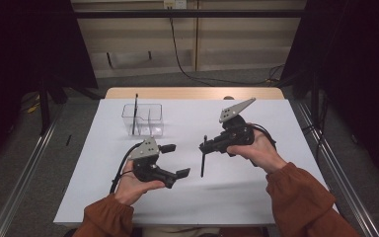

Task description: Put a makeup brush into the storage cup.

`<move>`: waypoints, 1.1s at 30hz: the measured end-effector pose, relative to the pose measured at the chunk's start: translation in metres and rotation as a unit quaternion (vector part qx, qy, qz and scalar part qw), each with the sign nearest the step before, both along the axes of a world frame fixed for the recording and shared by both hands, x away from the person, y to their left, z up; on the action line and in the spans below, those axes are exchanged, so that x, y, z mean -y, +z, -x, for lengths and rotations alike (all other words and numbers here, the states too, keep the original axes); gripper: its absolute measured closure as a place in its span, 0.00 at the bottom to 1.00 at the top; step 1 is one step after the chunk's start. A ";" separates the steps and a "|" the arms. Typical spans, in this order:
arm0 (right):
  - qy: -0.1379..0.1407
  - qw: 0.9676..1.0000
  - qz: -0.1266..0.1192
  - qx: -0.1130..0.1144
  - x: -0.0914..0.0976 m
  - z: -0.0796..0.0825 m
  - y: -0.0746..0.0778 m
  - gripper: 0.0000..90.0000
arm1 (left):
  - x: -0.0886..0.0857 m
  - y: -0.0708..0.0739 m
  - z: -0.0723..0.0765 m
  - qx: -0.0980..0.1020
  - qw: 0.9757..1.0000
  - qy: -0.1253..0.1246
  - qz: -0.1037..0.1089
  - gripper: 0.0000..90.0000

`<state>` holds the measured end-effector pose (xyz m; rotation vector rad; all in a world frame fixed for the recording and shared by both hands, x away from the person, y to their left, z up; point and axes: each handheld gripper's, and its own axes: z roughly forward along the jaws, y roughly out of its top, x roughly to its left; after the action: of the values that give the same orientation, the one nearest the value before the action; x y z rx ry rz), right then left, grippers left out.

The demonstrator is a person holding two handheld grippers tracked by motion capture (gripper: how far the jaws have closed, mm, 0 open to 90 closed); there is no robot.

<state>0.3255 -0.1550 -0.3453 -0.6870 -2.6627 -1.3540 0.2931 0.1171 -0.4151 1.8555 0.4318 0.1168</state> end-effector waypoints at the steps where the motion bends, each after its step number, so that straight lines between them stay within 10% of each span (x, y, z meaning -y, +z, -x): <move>1: 0.002 1.000 0.002 -0.001 -0.001 0.000 0.000 0.94 | 0.002 0.000 0.001 0.002 1.000 -0.003 -0.002 0.08; 9: -0.001 1.000 -0.008 0.008 -0.004 -0.001 0.000 0.94 | 0.015 -0.005 -0.002 0.000 1.000 -0.013 -0.008 0.15; 33: 0.013 1.000 -0.020 0.006 -0.022 0.000 -0.010 0.94 | 0.026 -0.009 -0.006 -0.010 1.000 -0.025 0.015 0.81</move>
<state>0.3258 -0.1334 -0.3550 -0.6400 -2.6356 -1.4050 0.2989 0.0913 -0.4240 1.8374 0.3991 0.0579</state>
